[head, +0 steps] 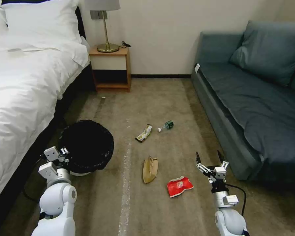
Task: Pick up the trash bin, then pick up the garbage on the floor and place it into the trash bin.
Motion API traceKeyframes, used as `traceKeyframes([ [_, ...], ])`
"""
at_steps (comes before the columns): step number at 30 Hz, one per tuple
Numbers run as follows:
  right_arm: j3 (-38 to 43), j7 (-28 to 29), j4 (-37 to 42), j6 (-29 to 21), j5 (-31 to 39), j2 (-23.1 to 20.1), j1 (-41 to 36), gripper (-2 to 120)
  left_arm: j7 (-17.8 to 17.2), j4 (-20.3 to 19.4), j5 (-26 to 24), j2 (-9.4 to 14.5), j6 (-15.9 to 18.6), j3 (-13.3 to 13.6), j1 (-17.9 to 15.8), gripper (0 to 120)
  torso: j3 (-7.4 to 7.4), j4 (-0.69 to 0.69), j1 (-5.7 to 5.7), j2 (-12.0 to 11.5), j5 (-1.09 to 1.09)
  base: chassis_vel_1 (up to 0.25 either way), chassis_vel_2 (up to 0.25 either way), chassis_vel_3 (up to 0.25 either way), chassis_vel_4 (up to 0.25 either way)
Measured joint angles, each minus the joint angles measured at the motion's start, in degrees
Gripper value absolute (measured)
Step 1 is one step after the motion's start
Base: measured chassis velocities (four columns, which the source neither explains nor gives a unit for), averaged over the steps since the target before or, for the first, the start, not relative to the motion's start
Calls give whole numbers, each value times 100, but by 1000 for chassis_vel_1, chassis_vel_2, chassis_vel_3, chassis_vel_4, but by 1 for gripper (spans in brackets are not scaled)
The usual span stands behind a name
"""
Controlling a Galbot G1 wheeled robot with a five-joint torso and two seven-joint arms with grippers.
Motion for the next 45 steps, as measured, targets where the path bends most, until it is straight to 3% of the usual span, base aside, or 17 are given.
traceKeyframes([
  [14,-722,386,-319,-165,-174,-332,635,100,16,-13,109,-59,-33,11,-25,5,0,1,0,0,-1,0,0,0,0],
  [19,-1447,960,-413,-1138,592,-552,1157,100,17,-10,143,-58,-1,14,-128,5,0,1,0,0,1,0,0,0,0],
  [23,-1706,1189,-364,-1558,1062,-641,1255,100,17,13,189,-77,-1,14,-123,5,0,1,0,0,0,0,0,0,0],
  [25,-2028,1513,-103,-2372,1949,-825,1280,100,44,105,296,-117,-20,26,-91,5,0,2,0,0,-1,0,0,0,0],
  [26,-2028,1513,-103,-2372,1949,-825,1280,100,44,105,296,-117,-20,26,-91,5,0,2,0,0,-1,0,0,0,0],
  [27,-2134,1844,119,-2934,2378,-920,1245,100,58,182,359,-140,-35,60,-97,5,0,1,0,0,-1,0,0,0,0],
  [29,-2146,1898,151,-3013,2434,-933,1240,100,59,194,366,-145,-37,65,-99,5,0,1,0,0,-1,0,0,0,0],
  [30,-2220,2386,372,-3592,2740,-1000,1216,100,69,242,413,-169,-51,94,-102,5,0,0,0,0,-1,0,0,0,0],
  [31,-2220,2386,372,-3592,2740,-1000,1216,100,69,242,413,-169,-51,94,-102,5,0,0,0,0,-1,0,0,0,0],
  [33,-2308,3462,877,-4889,3941,-1091,1161,100,72,269,503,-230,-73,108,-53,5,0,0,0,0,-1,0,0,0,0],
  [41,-2493,4179,1014,-5943,4892,-982,905,100,68,181,660,-340,-98,114,105,5,0,0,0,0,1,0,0,0,0],
  [45,-2611,4306,965,-6126,5134,-961,828,100,67,138,754,-395,-128,113,221,5,-1,0,0,0,0,0,0,0,0],
])
